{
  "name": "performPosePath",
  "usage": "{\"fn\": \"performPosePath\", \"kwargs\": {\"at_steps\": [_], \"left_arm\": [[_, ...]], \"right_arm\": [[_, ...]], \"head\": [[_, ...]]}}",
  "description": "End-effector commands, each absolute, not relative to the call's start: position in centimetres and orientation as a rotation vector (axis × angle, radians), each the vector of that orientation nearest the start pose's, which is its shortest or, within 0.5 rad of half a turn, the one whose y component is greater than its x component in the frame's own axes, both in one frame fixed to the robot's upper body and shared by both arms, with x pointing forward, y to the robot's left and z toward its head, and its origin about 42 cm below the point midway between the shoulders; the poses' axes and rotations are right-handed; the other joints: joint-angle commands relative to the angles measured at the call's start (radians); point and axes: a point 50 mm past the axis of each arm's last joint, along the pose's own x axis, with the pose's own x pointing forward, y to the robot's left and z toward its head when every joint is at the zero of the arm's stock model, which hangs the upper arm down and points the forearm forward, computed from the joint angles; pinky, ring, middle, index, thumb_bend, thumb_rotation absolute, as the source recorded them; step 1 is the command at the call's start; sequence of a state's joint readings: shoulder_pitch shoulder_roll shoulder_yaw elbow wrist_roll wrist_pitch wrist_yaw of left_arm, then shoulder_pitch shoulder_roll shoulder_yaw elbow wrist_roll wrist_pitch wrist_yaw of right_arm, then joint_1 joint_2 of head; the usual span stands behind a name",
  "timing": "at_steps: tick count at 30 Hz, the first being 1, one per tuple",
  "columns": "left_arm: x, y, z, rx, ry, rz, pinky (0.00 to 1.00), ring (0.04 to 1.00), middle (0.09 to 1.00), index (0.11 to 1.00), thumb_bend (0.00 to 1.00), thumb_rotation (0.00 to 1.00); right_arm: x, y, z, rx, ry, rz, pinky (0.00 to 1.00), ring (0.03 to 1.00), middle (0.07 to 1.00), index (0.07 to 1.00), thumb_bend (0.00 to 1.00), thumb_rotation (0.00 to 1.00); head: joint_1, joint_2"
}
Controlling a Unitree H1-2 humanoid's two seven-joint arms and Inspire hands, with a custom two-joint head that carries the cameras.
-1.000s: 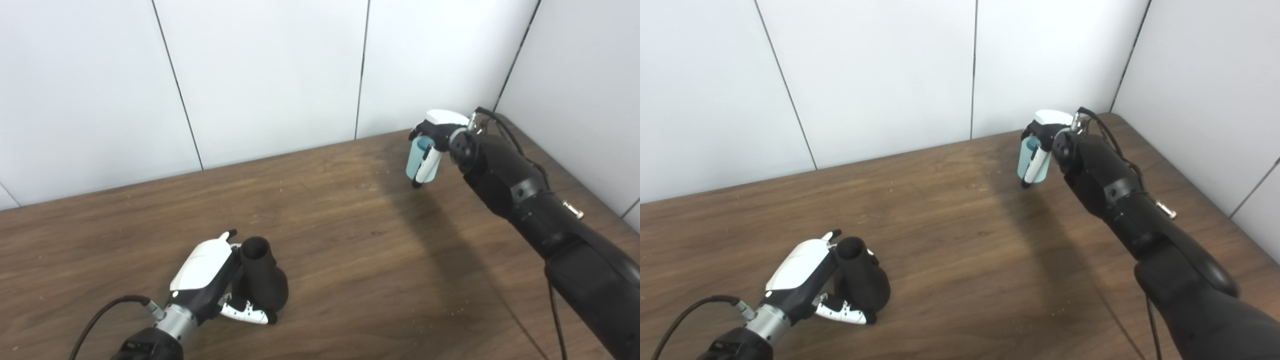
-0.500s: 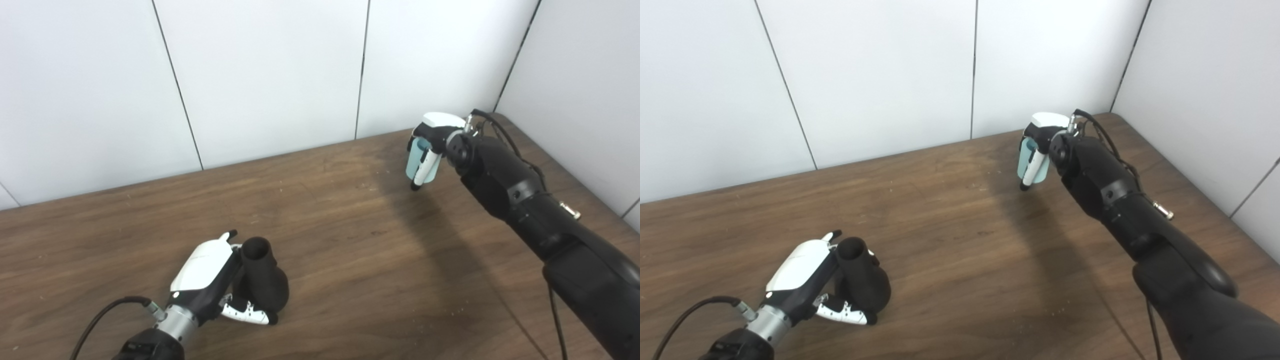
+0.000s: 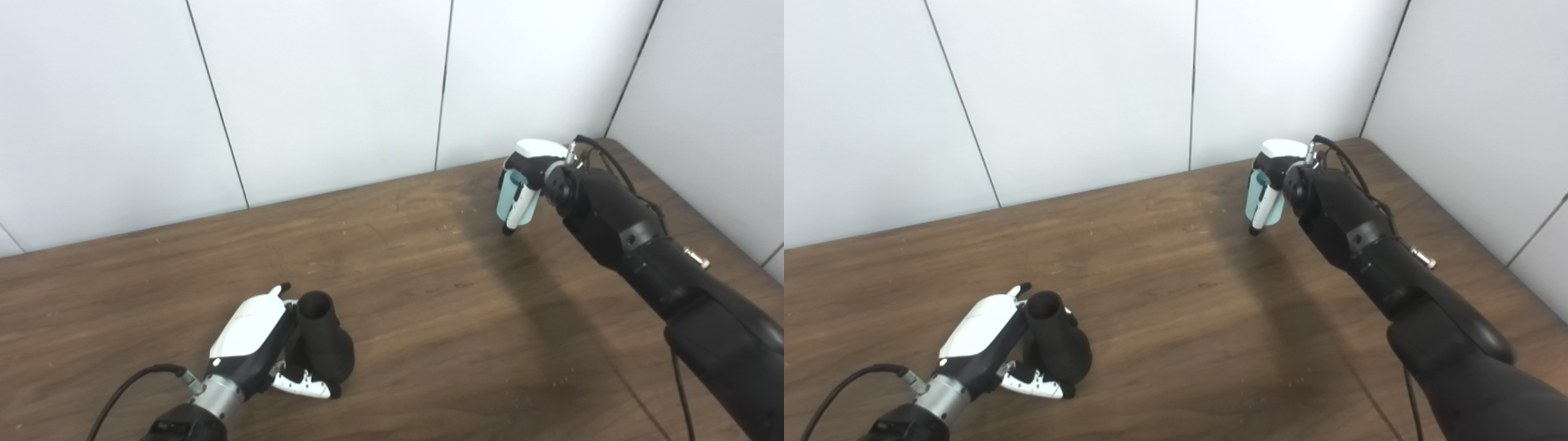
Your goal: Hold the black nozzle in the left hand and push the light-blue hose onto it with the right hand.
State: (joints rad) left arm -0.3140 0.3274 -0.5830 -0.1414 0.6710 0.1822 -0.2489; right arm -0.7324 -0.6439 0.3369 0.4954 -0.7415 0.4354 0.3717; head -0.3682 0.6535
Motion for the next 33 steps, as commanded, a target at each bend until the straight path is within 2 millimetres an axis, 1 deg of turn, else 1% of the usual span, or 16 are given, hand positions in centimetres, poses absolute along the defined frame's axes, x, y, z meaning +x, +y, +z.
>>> {"fn": "performPosePath", "kwargs": {"at_steps": [1, 3, 5, 7, 9, 16, 22, 25, 27, 29, 33], "left_arm": [[29.0, 14.8, 10.6, 1.165, 0.007, -0.858, 1.0, 0.704, 0.532, 0.45, 0.52, 0.0], [29.1, 14.7, 10.6, 1.167, 0.007, -0.857, 1.0, 0.706, 0.533, 0.45, 0.52, 0.0], [29.1, 14.6, 10.5, 1.17, 0.007, -0.856, 1.0, 0.708, 0.531, 0.45, 0.52, 0.0], [29.1, 14.5, 10.6, 1.171, 0.006, -0.856, 1.0, 0.724, 0.532, 0.448, 0.52, 0.0], [29.1, 14.4, 10.7, 1.173, 0.005, -0.856, 1.0, 0.729, 0.533, 0.447, 0.52, 0.0], [29.1, 14.3, 10.8, 1.177, 0.0, -0.857, 1.0, 0.702, 0.53, 0.45, 0.52, 0.0], [29.2, 14.1, 10.8, 1.179, -0.007, -0.857, 1.0, 0.717, 0.529, 0.451, 0.52, 0.0], [29.1, 14.0, 10.9, 1.184, -0.01, -0.857, 1.0, 0.721, 0.529, 0.451, 0.52, 0.0], [29.1, 13.9, 11.0, 1.19, -0.012, -0.856, 1.0, 0.735, 0.531, 0.449, 0.52, 0.0], [29.1, 13.8, 11.0, 1.195, -0.013, -0.855, 1.0, 0.739, 0.532, 0.448, 0.52, 0.0], [29.1, 13.4, 11.1, 1.205, -0.012, -0.852, 1.0, 0.74, 0.532, 0.448, 0.52, 0.0]], "right_arm": [[48.9, -38.7, 29.1, -1.454, 0.336, -0.1, 0.44, 0.448, 0.488, 0.558, 0.56, 0.0], [48.6, -38.6, 29.0, -1.471, 0.324, -0.108, 0.42, 0.421, 0.474, 0.538, 0.53, 0.0], [48.4, -38.6, 28.8, -1.483, 0.311, -0.118, 0.42, 0.432, 0.488, 0.508, 0.52, 0.0], [48.3, -38.7, 28.5, -1.488, 0.295, -0.125, 0.39, 0.436, 0.497, 0.466, 0.51, 0.0], [48.1, -38.8, 28.4, -1.49, 0.283, -0.131, 0.38, 0.438, 0.5, 0.452, 0.51, 0.0], [47.8, -38.9, 28.3, -1.493, 0.258, -0.138, 0.36, 0.442, 0.503, 0.451, 0.5, 0.0], [47.6, -38.7, 28.7, -1.492, 0.239, -0.137, 0.38, 0.449, 0.49, 0.454, 0.5, 0.0], [47.3, -38.2, 29.6, -1.49, 0.209, -0.131, 0.38, 0.45, 0.489, 0.454, 0.5, 0.0], [47.0, -37.2, 30.8, -1.481, 0.162, -0.122, 0.38, 0.468, 0.51, 0.434, 0.5, 0.0], [46.4, -36.1, 32.1, -1.472, 0.109, -0.108, 0.34, 0.43, 0.509, 0.478, 0.5, 0.0], [45.0, -33.9, 34.0, -1.44, 0.009, -0.082, 0.31, 0.423, 0.516, 0.502, 0.5, 0.0]], "head": [[0.001, 0.003], [0.004, 0.0], [0.007, 0.0], [0.009, -0.001], [0.009, -0.001], [0.011, 0.001], [0.022, 0.005], [0.033, 0.009], [0.042, 0.012], [0.053, 0.014], [0.087, 0.018]]}}
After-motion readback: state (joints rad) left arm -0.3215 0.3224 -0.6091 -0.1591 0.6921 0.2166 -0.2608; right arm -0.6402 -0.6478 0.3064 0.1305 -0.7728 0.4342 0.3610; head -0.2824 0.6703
